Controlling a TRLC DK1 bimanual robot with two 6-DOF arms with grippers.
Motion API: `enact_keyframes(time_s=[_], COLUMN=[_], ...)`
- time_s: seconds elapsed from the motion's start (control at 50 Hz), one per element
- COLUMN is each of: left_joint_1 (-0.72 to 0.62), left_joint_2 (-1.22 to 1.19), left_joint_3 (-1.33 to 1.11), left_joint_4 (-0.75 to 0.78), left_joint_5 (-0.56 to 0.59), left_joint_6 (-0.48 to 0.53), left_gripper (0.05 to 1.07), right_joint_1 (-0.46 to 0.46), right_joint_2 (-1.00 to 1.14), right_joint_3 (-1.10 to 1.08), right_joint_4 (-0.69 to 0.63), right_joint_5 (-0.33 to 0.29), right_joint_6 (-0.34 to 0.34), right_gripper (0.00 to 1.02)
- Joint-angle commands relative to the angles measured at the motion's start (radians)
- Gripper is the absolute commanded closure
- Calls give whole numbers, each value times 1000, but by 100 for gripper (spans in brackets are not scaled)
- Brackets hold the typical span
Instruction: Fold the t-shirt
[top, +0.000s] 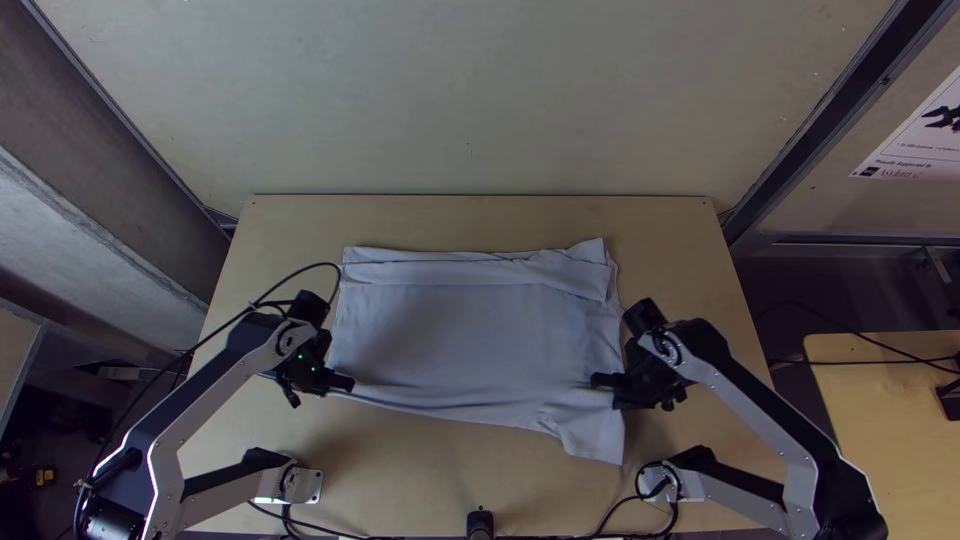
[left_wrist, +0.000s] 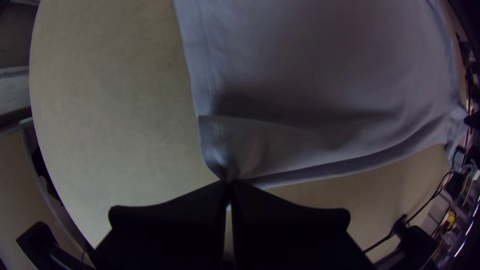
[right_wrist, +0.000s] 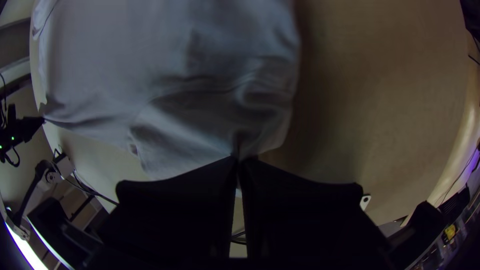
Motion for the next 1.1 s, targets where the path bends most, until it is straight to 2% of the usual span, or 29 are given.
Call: enact_keyframes(time_s=[0.0,0.1,0.18,0.58,1.08], left_joint_1=[54,101,117,117,144], left_joint_2=[-33,-36,-36,50,367], left_joint_3=[21,21,29,236,536], left_joint_4=[-13,-11,-11,58,90], left_joint_5=[13,13,14,19,8], left_joint_6=[22,50,59,39,67], left_gripper=[104,104,104,104,104], right_joint_1=[-94,-174,-197,-196,-214], right_joint_2=[-20,-17,-5,157,488], right_joint_3=[16,36,79,332,649], right_joint_4=[-42,-50,-50,-45,12], right_joint_5=[26,55,60,98,129], right_joint_6=[-78,-131,-134,-127,-131], right_gripper=[99,99,99,99,99])
